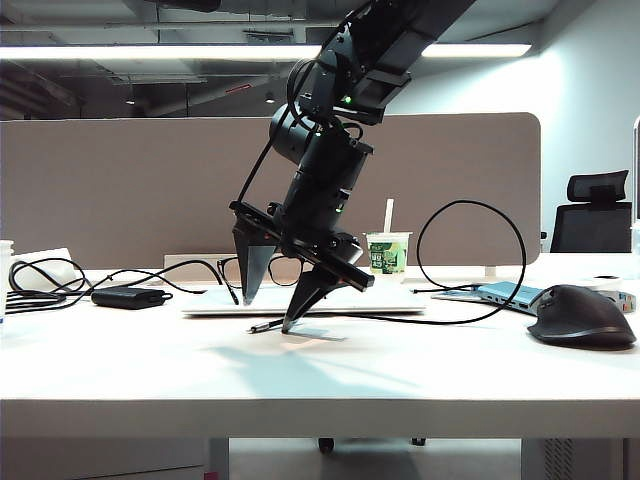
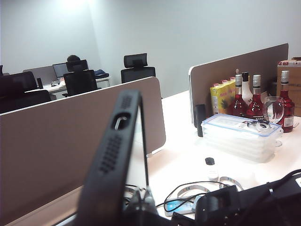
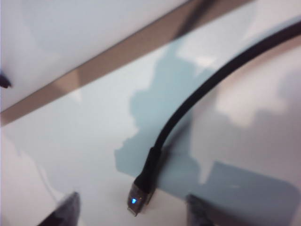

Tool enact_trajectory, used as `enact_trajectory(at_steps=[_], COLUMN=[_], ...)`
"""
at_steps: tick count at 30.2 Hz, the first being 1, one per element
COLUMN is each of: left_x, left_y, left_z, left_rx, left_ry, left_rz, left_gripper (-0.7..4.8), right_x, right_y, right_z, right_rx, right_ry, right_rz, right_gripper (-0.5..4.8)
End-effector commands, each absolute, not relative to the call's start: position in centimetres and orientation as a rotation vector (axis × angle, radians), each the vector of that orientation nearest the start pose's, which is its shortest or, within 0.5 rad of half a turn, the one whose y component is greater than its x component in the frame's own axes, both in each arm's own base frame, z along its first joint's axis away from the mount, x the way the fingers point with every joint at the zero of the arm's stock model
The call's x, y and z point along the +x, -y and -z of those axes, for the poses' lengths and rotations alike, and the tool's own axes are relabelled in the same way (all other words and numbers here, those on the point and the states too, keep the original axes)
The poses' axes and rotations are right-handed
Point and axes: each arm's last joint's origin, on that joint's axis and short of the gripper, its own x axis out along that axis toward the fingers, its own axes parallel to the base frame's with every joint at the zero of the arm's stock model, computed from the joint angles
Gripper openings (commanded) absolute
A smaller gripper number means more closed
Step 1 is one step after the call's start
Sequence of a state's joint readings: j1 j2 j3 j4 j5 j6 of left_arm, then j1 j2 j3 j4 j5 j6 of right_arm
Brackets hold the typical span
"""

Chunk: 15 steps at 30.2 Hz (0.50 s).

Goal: Pick up the black phone, pick up the charger plug, insert the charger plug into the phone's charging port, and finally place the connected phone back on the desk.

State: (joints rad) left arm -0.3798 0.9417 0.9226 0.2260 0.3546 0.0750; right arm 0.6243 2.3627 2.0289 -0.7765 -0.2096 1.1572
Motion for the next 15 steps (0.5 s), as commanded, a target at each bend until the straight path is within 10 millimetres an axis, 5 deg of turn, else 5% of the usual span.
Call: enact_trajectory(at_steps=[1,3,6,15], left_x=[18.2,18.2,18.2,18.2], left_y=[8.3,8.3,8.3,8.3], left_z=[-39.9,-39.9,-39.9,-39.9], left_rx=[0.068,0.068,0.068,0.068], left_ry=[0.298,0.298,0.297,0.298], left_rz=[0.698,0.698,0.699,0.698], left_gripper=[-0.06,-0.06,-0.06,-0.06], right_x=[40.3,40.4,40.3,41.1], right_y=[-29.9,-29.9,-29.9,-27.6], right_z=[-17.3,-16.9,-16.7,-18.9], right_rx=[0.711,0.672,0.609,0.374], right_ry=[-1.383,-1.389,-1.384,-1.397], right_rz=[-0.006,-0.037,-0.07,-0.157], right_gripper=[1.9,0.68,-0.1,-0.09])
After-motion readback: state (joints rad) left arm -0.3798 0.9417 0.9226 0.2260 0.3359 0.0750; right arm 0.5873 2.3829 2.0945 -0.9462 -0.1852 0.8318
